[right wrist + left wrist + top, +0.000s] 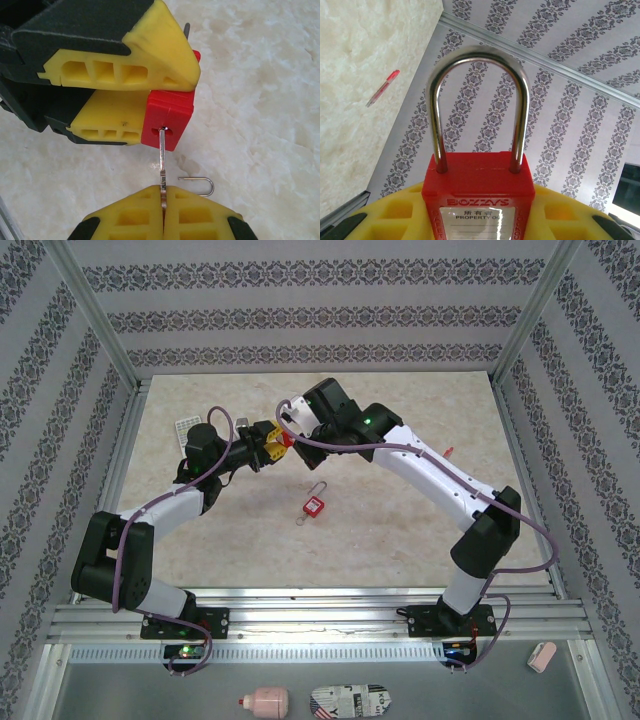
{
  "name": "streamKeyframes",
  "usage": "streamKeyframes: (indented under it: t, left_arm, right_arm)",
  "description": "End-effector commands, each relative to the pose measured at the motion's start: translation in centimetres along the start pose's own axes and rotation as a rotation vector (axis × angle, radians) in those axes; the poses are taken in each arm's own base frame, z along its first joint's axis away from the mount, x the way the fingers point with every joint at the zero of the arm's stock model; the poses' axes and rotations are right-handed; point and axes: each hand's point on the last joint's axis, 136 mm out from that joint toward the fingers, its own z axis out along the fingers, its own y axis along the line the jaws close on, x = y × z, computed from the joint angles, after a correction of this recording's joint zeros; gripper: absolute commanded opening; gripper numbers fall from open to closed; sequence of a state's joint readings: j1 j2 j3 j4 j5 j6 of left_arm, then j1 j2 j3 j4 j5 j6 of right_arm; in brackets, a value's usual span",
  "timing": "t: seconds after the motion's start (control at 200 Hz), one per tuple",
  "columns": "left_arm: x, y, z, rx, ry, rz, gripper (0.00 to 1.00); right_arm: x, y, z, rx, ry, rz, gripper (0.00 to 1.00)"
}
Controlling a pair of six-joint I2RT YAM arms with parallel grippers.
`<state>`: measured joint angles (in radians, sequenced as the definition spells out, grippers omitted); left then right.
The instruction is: Unlock with the key
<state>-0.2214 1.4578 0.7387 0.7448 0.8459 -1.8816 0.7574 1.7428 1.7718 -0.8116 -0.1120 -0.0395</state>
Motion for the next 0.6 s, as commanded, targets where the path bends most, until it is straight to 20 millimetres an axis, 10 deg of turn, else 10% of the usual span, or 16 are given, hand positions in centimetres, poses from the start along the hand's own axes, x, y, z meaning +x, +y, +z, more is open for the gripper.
streamKeyframes:
  t: [0.0, 0.595]
  left_arm:
    - [1.3, -1.8, -0.1, 0.032, 0.038, 0.071, 0.00]
    - [1.6, -2.5, 0.0, 0.048, 0.045, 0.087, 0.00]
  right_arm:
    - [-0.6, 0.5, 0.4, -0.006, -0.010, 0.001, 0.00]
    - [0.2, 0.6, 1.7, -0.020, 0.021, 0.012, 0.00]
